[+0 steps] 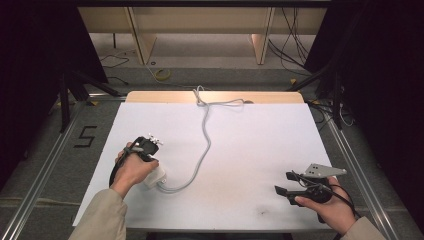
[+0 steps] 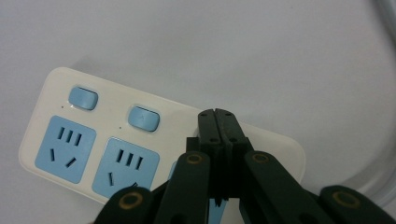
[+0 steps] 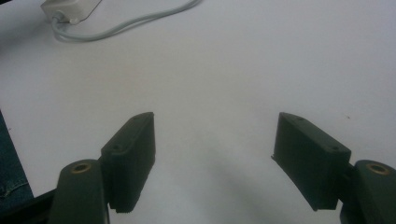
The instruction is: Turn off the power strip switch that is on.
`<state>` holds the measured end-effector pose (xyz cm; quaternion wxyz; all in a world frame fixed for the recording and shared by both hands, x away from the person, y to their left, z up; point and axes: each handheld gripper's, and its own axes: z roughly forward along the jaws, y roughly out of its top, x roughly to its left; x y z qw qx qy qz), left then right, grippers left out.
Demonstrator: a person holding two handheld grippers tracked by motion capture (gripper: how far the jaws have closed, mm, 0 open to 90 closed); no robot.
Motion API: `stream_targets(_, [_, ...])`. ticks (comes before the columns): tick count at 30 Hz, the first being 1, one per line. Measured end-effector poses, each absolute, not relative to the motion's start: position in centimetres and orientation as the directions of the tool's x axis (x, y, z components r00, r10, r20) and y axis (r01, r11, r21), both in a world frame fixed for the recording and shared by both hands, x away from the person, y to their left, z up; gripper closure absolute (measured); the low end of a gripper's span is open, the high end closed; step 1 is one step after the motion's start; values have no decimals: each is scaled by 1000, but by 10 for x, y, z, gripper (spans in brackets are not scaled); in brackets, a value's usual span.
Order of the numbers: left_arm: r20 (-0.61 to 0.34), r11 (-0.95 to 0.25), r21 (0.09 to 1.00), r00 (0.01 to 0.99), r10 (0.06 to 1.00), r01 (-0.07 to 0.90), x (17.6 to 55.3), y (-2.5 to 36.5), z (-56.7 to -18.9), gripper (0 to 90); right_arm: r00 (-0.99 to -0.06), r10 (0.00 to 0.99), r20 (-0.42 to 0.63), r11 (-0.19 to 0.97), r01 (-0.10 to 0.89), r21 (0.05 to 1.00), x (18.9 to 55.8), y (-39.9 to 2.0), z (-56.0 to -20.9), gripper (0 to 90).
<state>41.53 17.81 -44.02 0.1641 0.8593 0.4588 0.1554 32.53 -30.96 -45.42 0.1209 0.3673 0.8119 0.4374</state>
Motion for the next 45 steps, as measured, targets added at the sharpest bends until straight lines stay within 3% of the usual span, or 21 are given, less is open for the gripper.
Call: stream_targets(45, [122,-534,404,535,836,743,420,175,-440,899,-705,698,127,353,493,795,325,-309,-455,300])
